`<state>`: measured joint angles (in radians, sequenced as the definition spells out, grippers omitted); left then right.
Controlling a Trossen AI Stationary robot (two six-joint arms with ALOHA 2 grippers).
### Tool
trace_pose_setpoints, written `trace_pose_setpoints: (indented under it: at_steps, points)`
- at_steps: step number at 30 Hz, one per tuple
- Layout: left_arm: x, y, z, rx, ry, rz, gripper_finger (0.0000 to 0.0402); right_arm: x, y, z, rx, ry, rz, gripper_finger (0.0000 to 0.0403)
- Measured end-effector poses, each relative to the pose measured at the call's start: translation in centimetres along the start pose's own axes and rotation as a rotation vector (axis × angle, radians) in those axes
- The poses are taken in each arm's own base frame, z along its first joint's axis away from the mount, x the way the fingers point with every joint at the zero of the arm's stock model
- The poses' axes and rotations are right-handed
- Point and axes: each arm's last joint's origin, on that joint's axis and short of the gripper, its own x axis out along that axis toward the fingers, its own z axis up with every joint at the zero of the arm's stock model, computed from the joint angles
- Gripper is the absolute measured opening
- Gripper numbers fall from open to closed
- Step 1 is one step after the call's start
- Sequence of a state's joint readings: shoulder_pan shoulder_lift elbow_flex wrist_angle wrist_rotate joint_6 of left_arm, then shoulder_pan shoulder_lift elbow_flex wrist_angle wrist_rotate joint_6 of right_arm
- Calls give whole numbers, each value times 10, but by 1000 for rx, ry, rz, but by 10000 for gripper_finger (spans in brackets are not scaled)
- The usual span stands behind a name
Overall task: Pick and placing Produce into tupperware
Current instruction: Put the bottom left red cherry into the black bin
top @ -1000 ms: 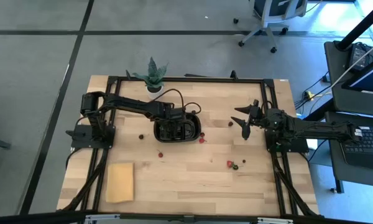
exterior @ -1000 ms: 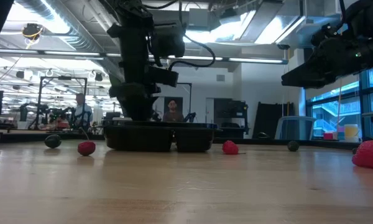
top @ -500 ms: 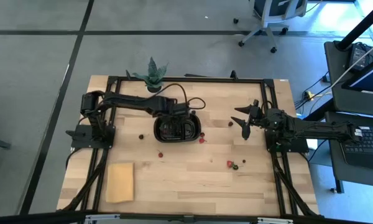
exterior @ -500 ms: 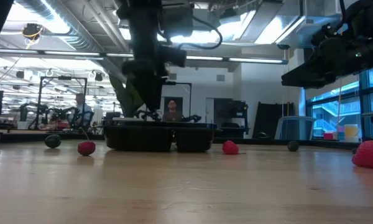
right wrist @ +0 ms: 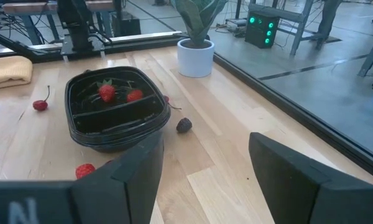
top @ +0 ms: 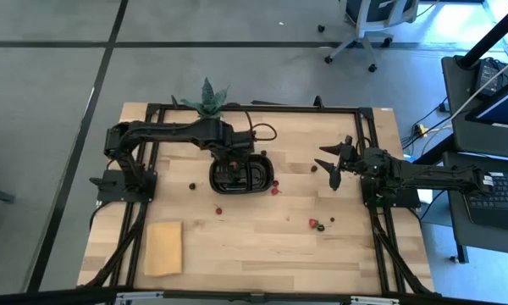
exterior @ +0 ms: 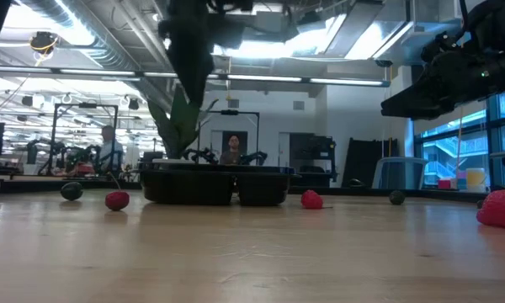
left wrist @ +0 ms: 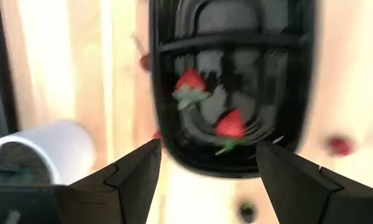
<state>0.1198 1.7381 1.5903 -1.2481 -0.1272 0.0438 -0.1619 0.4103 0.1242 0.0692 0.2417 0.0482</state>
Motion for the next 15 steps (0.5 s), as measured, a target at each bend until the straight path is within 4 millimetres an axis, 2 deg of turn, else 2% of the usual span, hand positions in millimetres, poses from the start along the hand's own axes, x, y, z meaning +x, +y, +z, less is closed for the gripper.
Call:
trace_pose_setpoints:
  at_steps: [4,8,12,15]
  points:
    - [-14,-15,-8,-4,-12,-107,256,0,0,0,1,0,0,238]
    - [-23,-39,-11,-3,-36,-142,256,0,0,0,-1,0,0,238]
    - [-22,-66,-14,37,-36,-158,256,0,0,0,0,0,0,238]
    - [-13,-85,-18,78,-39,-168,256,0,0,0,0,0,0,238]
